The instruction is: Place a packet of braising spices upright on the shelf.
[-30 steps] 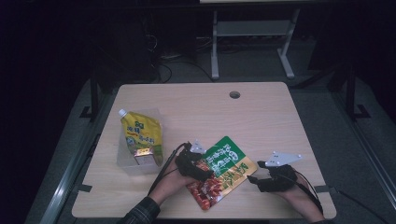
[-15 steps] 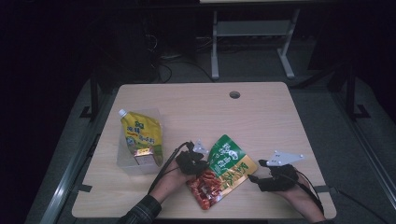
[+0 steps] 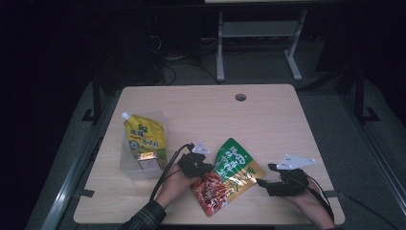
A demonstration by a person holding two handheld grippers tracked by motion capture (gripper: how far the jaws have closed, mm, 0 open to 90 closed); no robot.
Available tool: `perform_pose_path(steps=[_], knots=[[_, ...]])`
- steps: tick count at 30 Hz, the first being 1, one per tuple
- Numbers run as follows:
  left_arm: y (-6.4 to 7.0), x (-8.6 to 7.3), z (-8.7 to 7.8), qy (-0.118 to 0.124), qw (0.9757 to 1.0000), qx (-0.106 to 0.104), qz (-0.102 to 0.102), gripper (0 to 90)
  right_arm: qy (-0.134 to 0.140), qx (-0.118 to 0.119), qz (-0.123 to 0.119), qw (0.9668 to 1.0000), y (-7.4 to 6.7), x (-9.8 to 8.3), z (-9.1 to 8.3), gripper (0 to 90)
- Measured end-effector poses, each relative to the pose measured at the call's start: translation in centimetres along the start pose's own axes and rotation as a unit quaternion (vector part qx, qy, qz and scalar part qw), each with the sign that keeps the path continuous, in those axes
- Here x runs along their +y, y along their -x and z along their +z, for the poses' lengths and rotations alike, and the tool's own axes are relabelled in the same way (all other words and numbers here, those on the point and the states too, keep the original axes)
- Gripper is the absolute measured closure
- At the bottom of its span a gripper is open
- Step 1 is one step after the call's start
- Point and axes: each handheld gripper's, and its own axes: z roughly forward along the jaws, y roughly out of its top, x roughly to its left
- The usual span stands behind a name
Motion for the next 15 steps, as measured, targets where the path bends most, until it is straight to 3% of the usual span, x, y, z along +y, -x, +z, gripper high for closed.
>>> perform_pose_path(steps=[3, 7, 15], knots=[[0.1, 0.3, -0.7, 0.023, 0.9997, 0.004, -0.007, 89.6, 0.008, 0.0, 0.005, 1.0, -0.1, 0.1, -0.4, 26.5], [0.1, 0.6, -1.7, 0.036, 0.9993, 0.002, -0.006, 89.7, 0.007, 0.003, 0.009, 0.9999, -0.3, -0.2, -0.6, 25.9], [0.2, 1.9, -4.6, 0.096, 0.9953, 0.01, -0.011, 89.8, 0.017, 0.022, 0.03, 0.9992, -0.5, -0.3, -0.8, 19.3]])
